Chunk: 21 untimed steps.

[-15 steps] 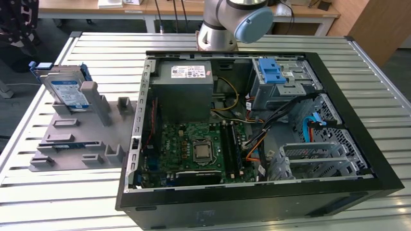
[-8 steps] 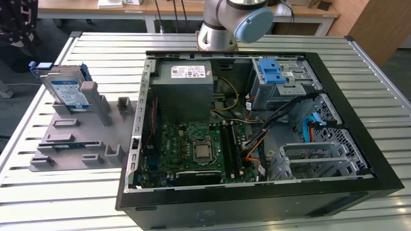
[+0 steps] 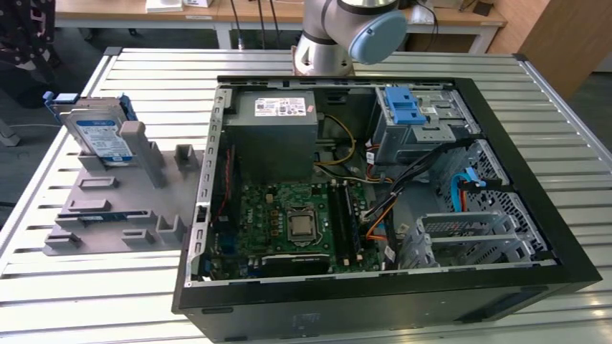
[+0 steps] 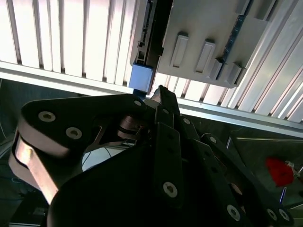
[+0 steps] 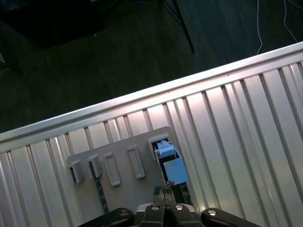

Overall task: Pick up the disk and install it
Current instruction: 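Pick up the disk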

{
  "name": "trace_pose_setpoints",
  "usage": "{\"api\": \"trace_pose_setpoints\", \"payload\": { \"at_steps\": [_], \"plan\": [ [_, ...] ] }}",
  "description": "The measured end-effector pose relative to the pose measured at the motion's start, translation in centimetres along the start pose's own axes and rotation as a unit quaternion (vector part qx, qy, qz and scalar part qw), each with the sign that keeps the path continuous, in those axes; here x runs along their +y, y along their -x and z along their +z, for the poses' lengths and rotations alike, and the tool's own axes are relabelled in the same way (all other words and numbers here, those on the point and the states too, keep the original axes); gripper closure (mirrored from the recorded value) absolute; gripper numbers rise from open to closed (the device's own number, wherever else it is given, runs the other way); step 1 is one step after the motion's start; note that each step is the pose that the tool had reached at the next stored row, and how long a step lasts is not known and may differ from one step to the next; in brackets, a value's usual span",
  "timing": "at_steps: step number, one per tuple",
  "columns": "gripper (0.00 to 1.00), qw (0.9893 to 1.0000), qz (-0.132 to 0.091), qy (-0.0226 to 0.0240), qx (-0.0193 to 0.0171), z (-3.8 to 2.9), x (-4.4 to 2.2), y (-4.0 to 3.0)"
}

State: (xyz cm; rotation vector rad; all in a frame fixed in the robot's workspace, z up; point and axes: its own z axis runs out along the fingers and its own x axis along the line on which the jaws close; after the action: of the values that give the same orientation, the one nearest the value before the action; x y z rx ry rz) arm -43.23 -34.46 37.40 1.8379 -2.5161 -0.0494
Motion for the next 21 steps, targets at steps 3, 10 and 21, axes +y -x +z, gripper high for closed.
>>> {"api": "trace_pose_setpoints", "payload": {
  "at_steps": [3,10,21],
  "plan": [
    [0.89,0.9999,-0.014,-0.0007,0.0002,0.0,0.0,0.0],
    [0.89,0.9993,-0.034,-0.0108,-0.014,0.04,0.01,0.0],
    [0.89,0.9954,-0.094,-0.0087,-0.0168,0.12,0.01,0.0]
  ]
}}
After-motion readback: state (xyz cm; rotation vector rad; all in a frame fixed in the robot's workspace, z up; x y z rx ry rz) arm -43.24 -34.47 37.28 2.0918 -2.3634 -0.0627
